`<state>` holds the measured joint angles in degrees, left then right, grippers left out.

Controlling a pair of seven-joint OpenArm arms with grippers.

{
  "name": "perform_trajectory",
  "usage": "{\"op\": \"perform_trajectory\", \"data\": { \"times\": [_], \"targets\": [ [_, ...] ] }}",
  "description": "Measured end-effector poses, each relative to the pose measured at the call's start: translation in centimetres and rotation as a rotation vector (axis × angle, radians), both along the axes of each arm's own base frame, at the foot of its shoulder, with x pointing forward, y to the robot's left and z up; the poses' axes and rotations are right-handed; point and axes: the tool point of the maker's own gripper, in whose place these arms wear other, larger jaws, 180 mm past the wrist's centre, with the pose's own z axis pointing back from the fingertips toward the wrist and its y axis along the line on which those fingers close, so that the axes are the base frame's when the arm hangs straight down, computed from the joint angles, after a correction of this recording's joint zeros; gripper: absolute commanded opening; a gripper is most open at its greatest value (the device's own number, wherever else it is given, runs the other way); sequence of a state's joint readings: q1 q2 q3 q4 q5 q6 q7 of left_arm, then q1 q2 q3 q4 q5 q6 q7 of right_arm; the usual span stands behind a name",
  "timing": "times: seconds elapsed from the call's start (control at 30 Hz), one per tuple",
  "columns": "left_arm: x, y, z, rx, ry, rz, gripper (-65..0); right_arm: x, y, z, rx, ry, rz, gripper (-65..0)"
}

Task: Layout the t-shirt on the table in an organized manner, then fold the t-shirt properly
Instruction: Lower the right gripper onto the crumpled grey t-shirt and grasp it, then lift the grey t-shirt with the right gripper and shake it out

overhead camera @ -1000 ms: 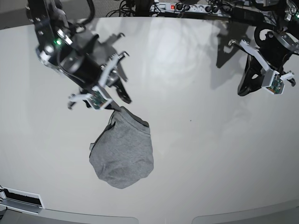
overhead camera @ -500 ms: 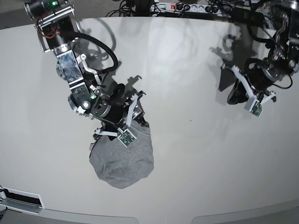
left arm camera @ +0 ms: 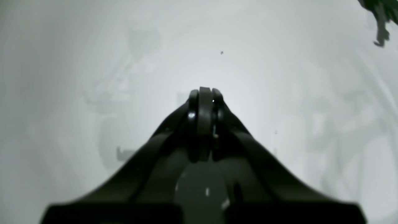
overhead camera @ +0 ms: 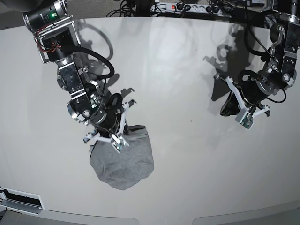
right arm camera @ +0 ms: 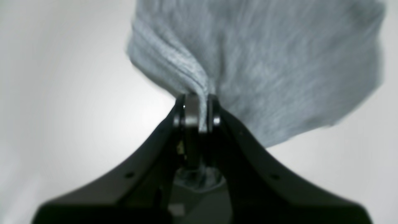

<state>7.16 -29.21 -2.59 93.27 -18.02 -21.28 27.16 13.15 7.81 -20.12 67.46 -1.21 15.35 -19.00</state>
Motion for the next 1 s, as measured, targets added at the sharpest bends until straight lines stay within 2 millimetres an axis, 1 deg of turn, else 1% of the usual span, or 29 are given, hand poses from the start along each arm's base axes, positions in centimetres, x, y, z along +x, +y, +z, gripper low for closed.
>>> {"op": "perform_trajectory", "data": {
  "times": [0.03, 0.1, 0.17, 0.23, 0.3, 0.47, 0.5, 0.57, 0.6, 0.67, 0.7, 0.73, 0.77, 0.8, 0.83, 0.87, 0.9, 0.93, 0.97, 1.0],
  "targets": [
    [-0.1, 0.0, -0.1, 0.003, 0.005, 0.001, -65.0, 0.5, 0.5, 1.7, 0.011, -0.039, 0.008, -65.0],
    [-0.2, 0.2, -0.3, 0.012, 0.020, 0.003, -65.0, 1.6, 1.4, 5.9, 0.028, -0.136, 0.021, -65.0],
    [-0.3, 0.2, -0.4, 0.012, 0.022, 0.002, -65.0, 2.1, 2.0, 10.0, 0.032, -0.212, 0.025, -65.0],
    [-0.4, 0.2, -0.5, 0.012, 0.025, 0.002, -65.0, 2.1, 1.8, 13.2, 0.026, -0.269, 0.015, -65.0],
    [-0.5, 0.2, -0.5, 0.013, 0.027, 0.003, -65.0, 2.2, 1.3, 15.6, 0.035, -0.323, -0.006, -65.0],
    [-0.5, 0.2, -0.6, 0.012, 0.028, 0.002, -65.0, 2.6, -1.4, 19.1, 0.062, -0.403, -0.081, -65.0],
    [-0.6, 0.2, -0.7, 0.013, 0.031, 0.003, -65.0, 2.7, -2.0, 20.0, 0.102, -0.418, -0.111, -65.0],
    [-0.8, 0.2, -0.8, 0.016, 0.037, 0.003, -65.0, 3.1, -3.5, 21.7, 0.239, -0.421, -0.176, -65.0],
    [-0.8, 0.2, -0.8, 0.016, 0.038, 0.003, -65.0, 2.9, -3.0, 22.2, 0.278, -0.417, -0.120, -65.0],
    [-0.9, 0.3, -1.0, 0.025, 0.053, 0.005, -65.0, 1.4, -0.5, 21.8, 0.237, -0.402, 0.105, -65.0],
    [-0.9, 0.3, -1.0, 0.022, 0.049, 0.005, -65.0, 0.7, 0.1, 21.7, 0.212, -0.406, 0.182, -65.0],
    [-0.9, 0.3, -1.0, 0.022, 0.049, 0.004, -65.0, 0.8, -0.1, 21.6, 0.200, -0.400, 0.180, -65.0],
    [-0.9, 0.3, -1.0, 0.022, 0.050, 0.004, -65.0, 1.5, -1.1, 21.8, 0.218, -0.402, 0.100, -65.0],
    [-0.9, 0.3, -1.0, 0.023, 0.051, 0.005, -65.0, 2.7, -3.1, 22.7, 0.265, -0.419, -0.042, -65.0],
    [-0.9, 0.3, -1.0, 0.024, 0.051, 0.004, -65.0, 3.8, -5.1, 23.9, 0.309, -0.444, -0.154, -65.0],
    [-1.0, 0.4, -1.1, 0.026, 0.054, 0.005, -65.0, 4.5, -7.0, 25.4, 0.351, -0.478, -0.226, -65.0],
    [-1.2, 0.5, -1.2, 0.030, 0.059, 0.005, -65.0, 4.9, -8.4, 26.8, 0.385, -0.508, -0.256, -65.0],
    [-1.3, 0.6, -1.3, 0.031, 0.063, 0.009, -65.0, 5.0, -8.8, 28.2, 0.411, -0.541, -0.239, -65.0],
    [-1.5, 0.6, -1.5, 0.031, 0.068, 0.009, -65.0, 4.8, -8.4, 28.9, 0.427, -0.555, -0.181, -65.0],
    [-1.7, 0.5, -1.6, 0.027, 0.072, 0.008, -65.0, 4.4, -7.7, 29.2, 0.439, -0.557, -0.121, -65.0]
  ]
}}
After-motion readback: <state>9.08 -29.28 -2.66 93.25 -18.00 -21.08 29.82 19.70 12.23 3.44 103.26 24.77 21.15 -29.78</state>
